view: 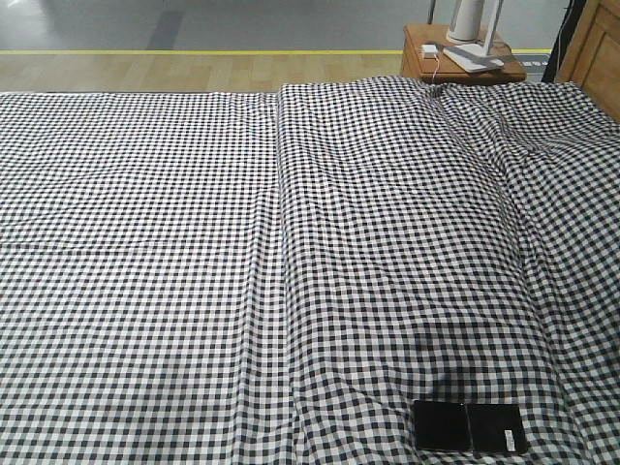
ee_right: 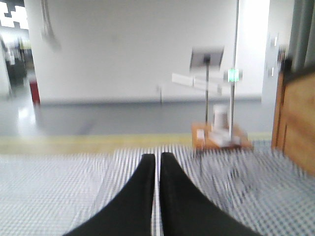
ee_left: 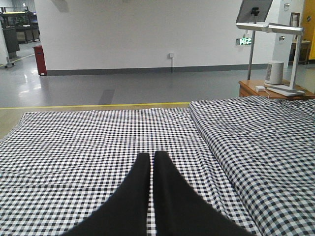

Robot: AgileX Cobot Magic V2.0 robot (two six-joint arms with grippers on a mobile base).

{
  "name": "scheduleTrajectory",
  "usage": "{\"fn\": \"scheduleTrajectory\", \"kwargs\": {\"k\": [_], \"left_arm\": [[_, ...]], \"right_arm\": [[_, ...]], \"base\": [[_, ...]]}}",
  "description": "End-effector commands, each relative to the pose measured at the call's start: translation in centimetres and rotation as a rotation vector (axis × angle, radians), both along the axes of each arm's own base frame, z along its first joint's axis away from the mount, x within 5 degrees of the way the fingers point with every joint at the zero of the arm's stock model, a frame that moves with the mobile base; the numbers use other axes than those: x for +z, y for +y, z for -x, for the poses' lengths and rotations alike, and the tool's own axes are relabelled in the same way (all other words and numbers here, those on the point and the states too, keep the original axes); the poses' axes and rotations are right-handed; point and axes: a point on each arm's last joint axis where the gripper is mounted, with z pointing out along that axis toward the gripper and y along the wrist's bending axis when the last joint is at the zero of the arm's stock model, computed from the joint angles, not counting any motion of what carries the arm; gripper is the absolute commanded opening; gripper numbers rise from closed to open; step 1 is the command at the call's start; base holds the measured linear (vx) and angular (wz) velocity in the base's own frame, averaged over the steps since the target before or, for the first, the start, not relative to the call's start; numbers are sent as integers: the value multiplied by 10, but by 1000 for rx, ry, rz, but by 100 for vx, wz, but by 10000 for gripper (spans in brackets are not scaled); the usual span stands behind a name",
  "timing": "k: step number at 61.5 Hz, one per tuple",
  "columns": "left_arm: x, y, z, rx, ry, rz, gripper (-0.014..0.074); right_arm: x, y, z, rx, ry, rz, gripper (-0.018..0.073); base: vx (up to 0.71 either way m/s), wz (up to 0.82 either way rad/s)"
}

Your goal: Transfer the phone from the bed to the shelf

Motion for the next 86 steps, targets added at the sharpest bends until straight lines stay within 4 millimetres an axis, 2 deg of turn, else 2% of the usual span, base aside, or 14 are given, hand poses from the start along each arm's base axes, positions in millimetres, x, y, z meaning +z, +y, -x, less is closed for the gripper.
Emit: {"fn": "scheduleTrajectory", "kwargs": {"k": [1,11,18,32,39,51,63,68,75,86], "left_arm": [[15,0,2,5,-104,16,1],[15,0,2,5,-104,16,1],[15,0,2,5,-104,16,1],[15,0,2,5,-104,16,1],[15,0,2,5,-104,16,1],[15,0,2,5,-104,16,1],[15,0,2,5,-104,16,1],[15,0,2,5,-104,16,1],[15,0,2,5,-104,16,1],[15,0,2,5,-104,16,1]], "right_arm": [[1,-1,-24,-7,43,33,52],[-22,0,-56,-3,196,41,159],[-38,0,-73,0,299,42,308],[-59,0,-94,3,411,42,629],[-66,0,-100,3,444,42,713],[-72,1,-107,8,551,21,715],[-59,1,-124,-15,671,-66,706],[-55,-9,-131,-53,696,-92,704],[-56,-34,-136,-125,755,-147,701],[-75,-74,-146,-112,857,-227,688]], "base": [[0,0],[0,0],[0,0],[0,0],[0,0],[0,0],[0,0],[0,0],[0,0],[0,0]]}}
